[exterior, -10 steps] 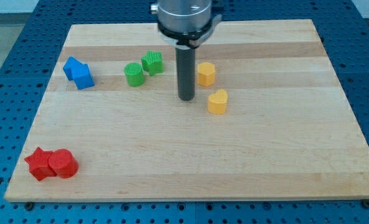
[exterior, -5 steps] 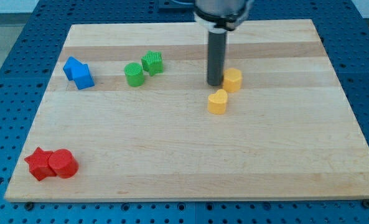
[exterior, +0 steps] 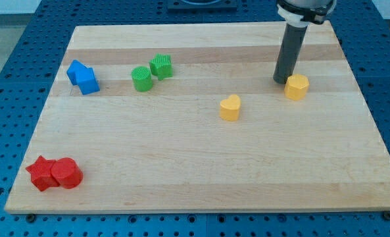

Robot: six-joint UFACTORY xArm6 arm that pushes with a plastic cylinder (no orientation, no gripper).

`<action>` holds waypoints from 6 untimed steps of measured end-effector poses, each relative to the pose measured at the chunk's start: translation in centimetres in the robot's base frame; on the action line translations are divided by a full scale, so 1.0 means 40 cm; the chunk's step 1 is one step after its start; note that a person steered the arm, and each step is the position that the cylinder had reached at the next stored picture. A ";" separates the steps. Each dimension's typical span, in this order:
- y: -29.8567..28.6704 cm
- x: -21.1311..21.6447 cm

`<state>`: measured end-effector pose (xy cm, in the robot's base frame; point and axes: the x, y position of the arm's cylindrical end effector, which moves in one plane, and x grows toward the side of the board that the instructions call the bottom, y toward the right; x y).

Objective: Push the yellow hexagon towards center right

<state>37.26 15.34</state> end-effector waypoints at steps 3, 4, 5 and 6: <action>-0.052 0.128; 0.034 0.120; 0.100 0.099; 0.104 0.099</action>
<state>41.23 19.49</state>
